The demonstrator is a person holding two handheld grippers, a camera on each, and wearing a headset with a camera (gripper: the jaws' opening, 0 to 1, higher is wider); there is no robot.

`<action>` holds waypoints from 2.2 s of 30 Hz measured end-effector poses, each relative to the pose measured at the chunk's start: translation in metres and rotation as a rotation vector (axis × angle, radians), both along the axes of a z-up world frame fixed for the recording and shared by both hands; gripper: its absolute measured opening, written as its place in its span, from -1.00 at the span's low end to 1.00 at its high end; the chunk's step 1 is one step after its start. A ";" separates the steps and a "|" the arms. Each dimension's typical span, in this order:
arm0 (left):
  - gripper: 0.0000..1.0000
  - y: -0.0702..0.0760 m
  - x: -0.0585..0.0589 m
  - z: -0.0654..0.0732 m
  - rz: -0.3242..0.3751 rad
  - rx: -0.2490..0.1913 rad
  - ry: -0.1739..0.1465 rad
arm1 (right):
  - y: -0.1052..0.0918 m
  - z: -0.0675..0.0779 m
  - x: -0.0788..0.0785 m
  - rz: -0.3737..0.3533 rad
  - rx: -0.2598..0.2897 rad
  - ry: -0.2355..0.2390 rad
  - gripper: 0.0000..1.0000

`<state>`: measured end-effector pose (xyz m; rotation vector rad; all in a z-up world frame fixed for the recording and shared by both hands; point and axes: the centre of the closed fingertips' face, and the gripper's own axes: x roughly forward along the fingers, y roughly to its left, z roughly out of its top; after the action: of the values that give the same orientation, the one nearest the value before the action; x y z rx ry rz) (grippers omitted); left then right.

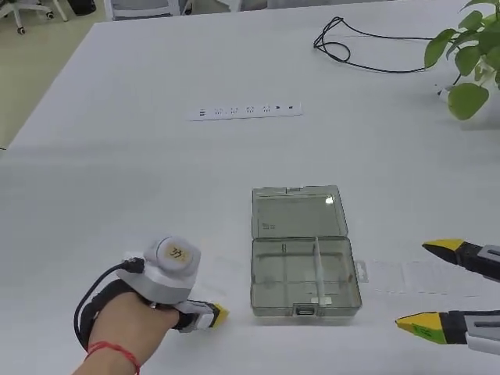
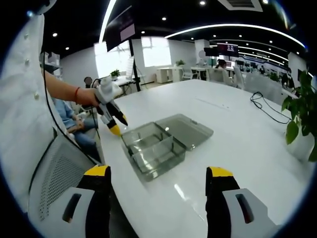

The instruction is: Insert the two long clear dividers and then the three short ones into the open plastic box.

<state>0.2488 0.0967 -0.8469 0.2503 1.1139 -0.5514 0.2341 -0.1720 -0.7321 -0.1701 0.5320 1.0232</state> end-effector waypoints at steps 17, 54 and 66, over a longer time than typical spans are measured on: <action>-0.36 0.010 0.004 -0.004 -0.045 0.090 -0.001 | -0.007 -0.002 0.000 -0.034 0.011 -0.013 0.54; -0.39 0.002 -0.006 0.009 0.081 -0.140 0.041 | -0.005 0.001 -0.010 -0.052 -0.005 -0.002 0.55; -0.40 -0.010 0.000 0.042 0.179 -0.318 -0.014 | 0.006 0.011 -0.005 -0.052 -0.009 -0.009 0.57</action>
<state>0.2490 0.0865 -0.8053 -0.1199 1.0066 -0.5568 0.2287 -0.1659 -0.7208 -0.1683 0.5306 0.9696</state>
